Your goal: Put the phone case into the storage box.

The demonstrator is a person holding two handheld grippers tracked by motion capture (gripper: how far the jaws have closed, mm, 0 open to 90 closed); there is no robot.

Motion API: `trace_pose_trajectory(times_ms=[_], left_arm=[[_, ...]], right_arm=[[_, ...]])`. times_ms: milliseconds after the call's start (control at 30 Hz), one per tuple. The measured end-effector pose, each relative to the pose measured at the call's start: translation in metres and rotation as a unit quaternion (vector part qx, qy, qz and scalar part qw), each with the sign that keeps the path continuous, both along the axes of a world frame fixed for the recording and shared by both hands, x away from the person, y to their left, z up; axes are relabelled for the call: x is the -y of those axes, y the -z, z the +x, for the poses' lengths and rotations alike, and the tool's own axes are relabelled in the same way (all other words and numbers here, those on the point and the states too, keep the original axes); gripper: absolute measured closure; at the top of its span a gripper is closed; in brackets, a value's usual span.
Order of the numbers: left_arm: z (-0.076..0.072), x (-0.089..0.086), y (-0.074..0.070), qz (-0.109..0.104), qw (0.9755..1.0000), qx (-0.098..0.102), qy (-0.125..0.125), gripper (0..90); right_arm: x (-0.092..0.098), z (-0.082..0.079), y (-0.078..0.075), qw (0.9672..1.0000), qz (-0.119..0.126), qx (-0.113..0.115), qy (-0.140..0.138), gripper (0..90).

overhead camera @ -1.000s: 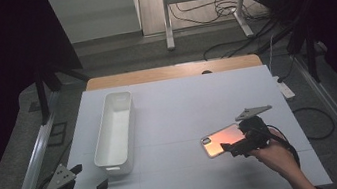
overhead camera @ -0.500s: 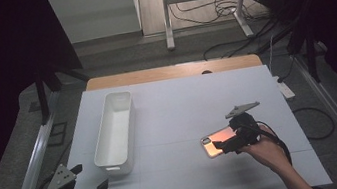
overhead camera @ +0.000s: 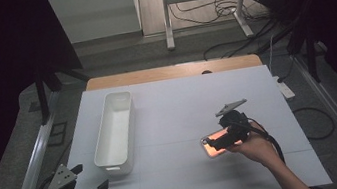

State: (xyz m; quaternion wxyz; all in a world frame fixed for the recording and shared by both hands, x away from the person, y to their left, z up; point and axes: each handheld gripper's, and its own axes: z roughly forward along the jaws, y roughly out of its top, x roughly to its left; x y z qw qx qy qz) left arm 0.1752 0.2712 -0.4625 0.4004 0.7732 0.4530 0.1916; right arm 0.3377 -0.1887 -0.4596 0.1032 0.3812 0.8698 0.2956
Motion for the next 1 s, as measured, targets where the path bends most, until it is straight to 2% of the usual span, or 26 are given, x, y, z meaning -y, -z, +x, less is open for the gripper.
trace_pose_trajectory(times_ms=[100, 167, 200, 367, 433, 467, 533, 567, 733, 1000], left_arm=[[0.0, 0.0, 0.0, 0.0, 1.0, 0.0, 0.0, 0.6], [0.0, 0.0, 0.0, 0.001, 1.0, 0.0, 0.0, 0.7], [0.0, 0.0, 0.0, 0.001, 1.0, 0.0, 0.0, 0.7], [0.0, 0.0, 0.0, 0.001, 1.0, 0.0, 0.001, 0.7], [0.0, 0.0, 0.0, 0.001, 1.0, 0.0, 0.001, 0.7], [0.0, 0.0, 0.0, 0.001, 1.0, 0.0, 0.001, 0.7], [0.0, 0.0, 0.0, 0.001, 1.0, 0.0, 0.001, 0.7], [0.0, 0.0, 0.0, 0.001, 1.0, 0.0, 0.002, 0.7], [0.0, 0.0, 0.0, 0.0, 1.0, 0.0, 0.001, 0.7], [0.0, 0.001, 0.0, 0.003, 1.0, 0.001, 0.003, 0.7]], right_arm=[[-0.002, 0.003, 0.0, 0.9999, -0.01, -0.002, 0.003, 8.0], [-0.002, 0.004, 0.0, 0.9999, -0.013, -0.007, -0.002, 19.8], [-0.002, 0.004, 0.0, 0.9999, -0.013, -0.007, -0.002, 19.8], [-0.003, 0.007, 0.001, 0.9994, -0.02, -0.016, -0.023, 53.2], [-0.005, 0.009, 0.002, 0.9987, -0.023, -0.024, -0.038, 70.7], [-0.005, 0.009, 0.002, 0.9987, -0.023, -0.024, -0.038, 70.7], [-0.006, 0.011, 0.003, 0.9984, -0.023, -0.025, -0.044, 86.3], [-0.006, 0.012, 0.004, 0.9984, -0.021, -0.027, -0.045, 89.3], [-0.009, 0.013, 0.008, 0.9983, -0.023, -0.023, -0.048, 89.7], [-0.012, 0.012, 0.021, 0.9973, -0.033, -0.038, -0.053, 89.7]])
